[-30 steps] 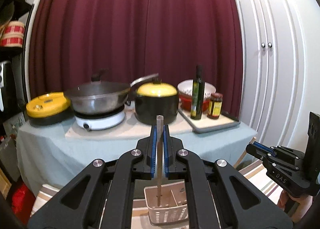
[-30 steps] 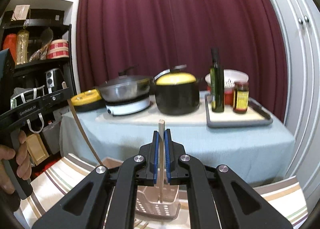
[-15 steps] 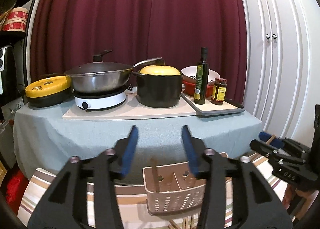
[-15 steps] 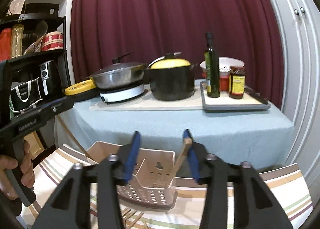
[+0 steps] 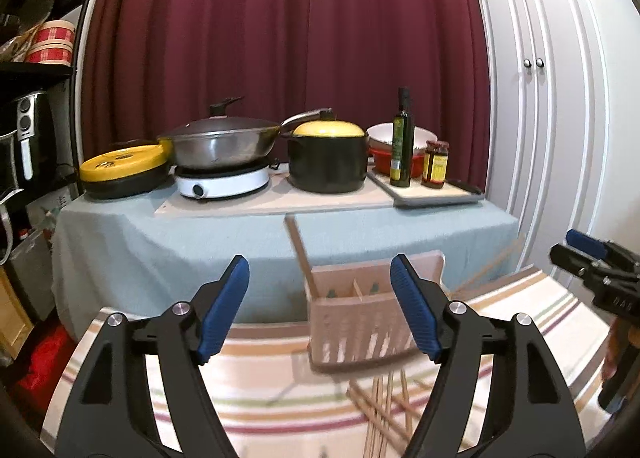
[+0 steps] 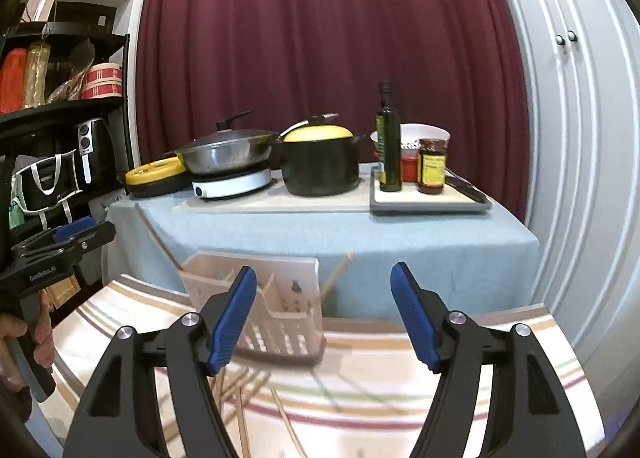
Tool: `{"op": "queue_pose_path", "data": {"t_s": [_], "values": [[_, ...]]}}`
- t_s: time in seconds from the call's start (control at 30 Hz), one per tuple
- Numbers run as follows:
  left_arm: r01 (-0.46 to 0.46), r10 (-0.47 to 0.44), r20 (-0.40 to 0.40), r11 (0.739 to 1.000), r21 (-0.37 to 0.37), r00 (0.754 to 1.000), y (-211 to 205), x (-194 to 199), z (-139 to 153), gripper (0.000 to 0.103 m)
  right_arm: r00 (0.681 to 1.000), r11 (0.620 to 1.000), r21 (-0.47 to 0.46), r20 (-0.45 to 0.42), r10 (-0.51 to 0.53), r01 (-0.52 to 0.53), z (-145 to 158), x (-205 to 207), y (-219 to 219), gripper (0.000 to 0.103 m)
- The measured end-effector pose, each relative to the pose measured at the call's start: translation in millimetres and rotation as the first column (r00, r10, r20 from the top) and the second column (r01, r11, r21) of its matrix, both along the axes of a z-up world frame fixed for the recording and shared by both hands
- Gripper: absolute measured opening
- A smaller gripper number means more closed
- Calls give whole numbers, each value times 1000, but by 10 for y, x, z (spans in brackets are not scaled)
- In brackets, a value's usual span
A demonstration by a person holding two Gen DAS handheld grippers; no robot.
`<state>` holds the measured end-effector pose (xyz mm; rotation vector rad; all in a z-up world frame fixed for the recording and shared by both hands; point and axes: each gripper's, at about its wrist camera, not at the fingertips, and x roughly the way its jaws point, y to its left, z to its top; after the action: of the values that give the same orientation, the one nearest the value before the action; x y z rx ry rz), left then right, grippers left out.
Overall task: Organize utensils
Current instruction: 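Grasp another chopstick with the left gripper while the right gripper grasps one too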
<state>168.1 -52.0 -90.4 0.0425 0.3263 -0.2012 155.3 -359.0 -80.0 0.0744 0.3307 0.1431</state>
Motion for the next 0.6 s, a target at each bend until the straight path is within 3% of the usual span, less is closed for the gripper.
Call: {"op": "queue_pose_path", "data": {"t_s": [0.3,0.6], "values": [[-24,23,-105,1000,-7,994,152,-482,-532,72,996,1000,18,-89,-24,26,-587,-517,-79,67],[-31,38,-179,999,41,983,212,-886,-1085,71,983,998,13,-173,58,-56,-1229,-895,208,51]]}}
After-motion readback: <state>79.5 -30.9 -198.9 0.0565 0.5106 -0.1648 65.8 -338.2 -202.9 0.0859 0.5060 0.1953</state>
